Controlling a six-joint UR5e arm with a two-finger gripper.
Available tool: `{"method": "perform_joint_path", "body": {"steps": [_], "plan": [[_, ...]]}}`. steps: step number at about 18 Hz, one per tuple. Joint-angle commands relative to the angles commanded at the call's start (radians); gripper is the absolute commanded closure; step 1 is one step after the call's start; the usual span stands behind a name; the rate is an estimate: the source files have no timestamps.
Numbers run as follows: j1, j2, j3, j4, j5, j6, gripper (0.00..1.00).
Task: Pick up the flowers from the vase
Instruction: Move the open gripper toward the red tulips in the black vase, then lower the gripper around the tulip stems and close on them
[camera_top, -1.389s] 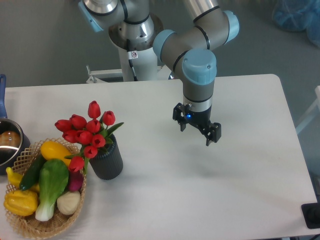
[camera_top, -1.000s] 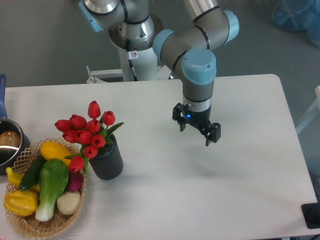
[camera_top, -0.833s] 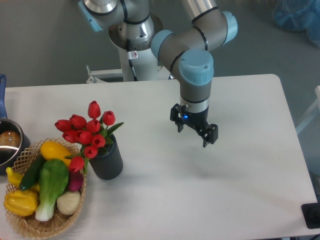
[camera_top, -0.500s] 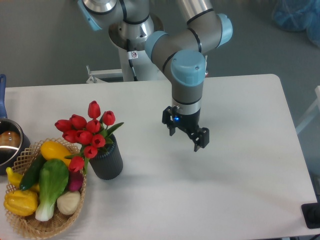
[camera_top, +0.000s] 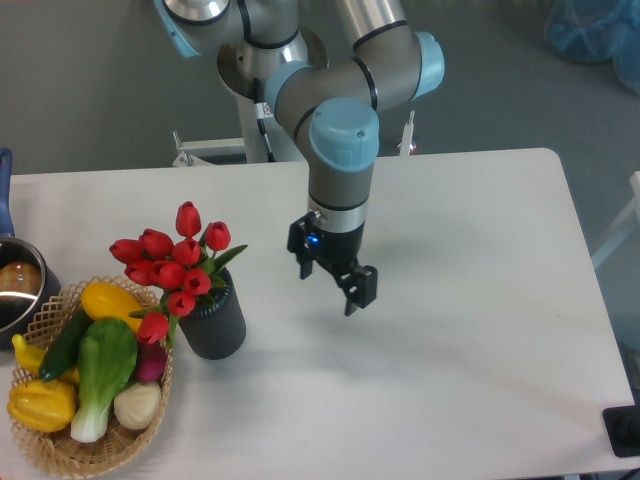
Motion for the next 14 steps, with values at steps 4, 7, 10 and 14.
{"method": "perform_joint_path", "body": {"steps": [4,7,10,14], "plan": [[0.008,0.093,-0.046,-0.011,-0.101,0.0,0.0],[0.011,0.162,-0.09,-0.041,-0.158,0.0,0.0],[0.009,0.184,-0.127,-0.044,-0.247,-0.003,0.0],[0.023,0.167,-0.129,-0.037,-0.362,0.0,0.0]]}}
